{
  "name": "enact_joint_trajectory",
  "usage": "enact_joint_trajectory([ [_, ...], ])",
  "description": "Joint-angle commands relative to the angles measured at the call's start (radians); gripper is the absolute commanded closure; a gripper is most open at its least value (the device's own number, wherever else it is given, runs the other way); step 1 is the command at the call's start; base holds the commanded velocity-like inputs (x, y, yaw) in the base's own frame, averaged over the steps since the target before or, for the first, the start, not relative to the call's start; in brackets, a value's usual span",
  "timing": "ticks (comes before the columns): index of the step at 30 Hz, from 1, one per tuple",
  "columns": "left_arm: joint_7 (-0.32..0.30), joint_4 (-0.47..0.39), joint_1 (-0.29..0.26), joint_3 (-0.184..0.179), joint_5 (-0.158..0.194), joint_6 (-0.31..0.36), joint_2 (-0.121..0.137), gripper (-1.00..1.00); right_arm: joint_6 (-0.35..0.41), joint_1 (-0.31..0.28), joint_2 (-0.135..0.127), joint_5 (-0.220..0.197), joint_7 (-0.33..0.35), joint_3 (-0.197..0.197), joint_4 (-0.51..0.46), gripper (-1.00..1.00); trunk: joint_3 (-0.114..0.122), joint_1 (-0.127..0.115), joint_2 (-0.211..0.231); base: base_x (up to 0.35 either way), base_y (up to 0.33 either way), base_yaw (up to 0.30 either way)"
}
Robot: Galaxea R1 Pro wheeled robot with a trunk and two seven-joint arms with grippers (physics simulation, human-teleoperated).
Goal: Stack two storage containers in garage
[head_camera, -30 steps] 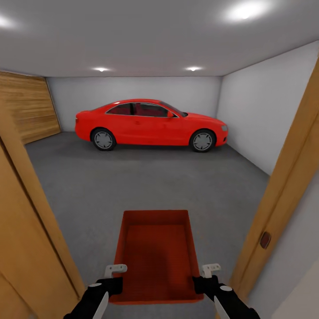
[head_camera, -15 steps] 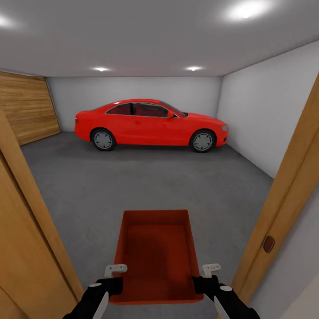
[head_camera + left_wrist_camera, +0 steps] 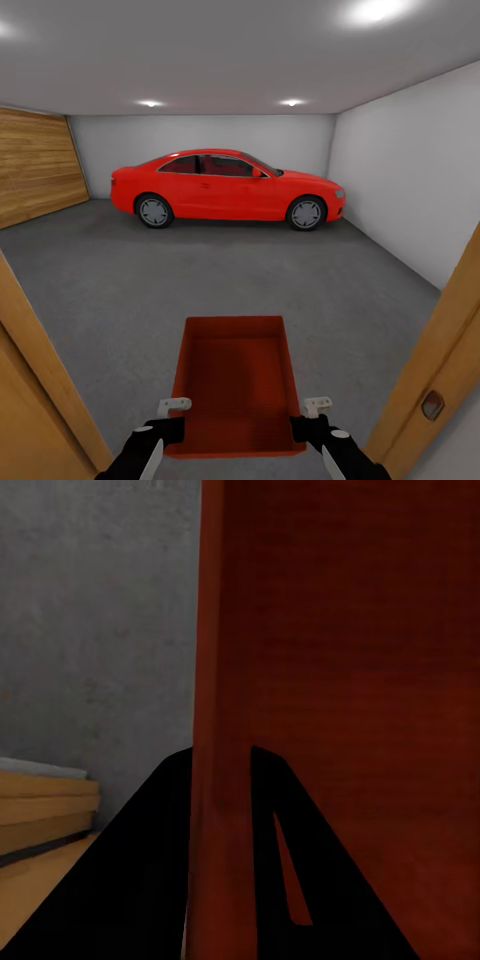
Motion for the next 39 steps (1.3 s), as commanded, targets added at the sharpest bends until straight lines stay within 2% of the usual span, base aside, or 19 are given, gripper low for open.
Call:
enact_joint_trajectory([
  [1,0.021,0.0,0.0,-0.001,-0.016,0.008,0.002,1.0,-0.021,-0.001,-0.001,-0.015,0.025,0.007,-0.023,1.0,-0.002,0.001,-0.001,0.101,0.0,0.0],
  [39,0.021,0.0,0.0,-0.002,-0.016,0.002,0.002,1.0,-0.021,-0.001,-0.001,-0.016,0.025,0.007,-0.023,1.0,-0.002,0.001,-0.001,0.021,0.011,0.0],
])
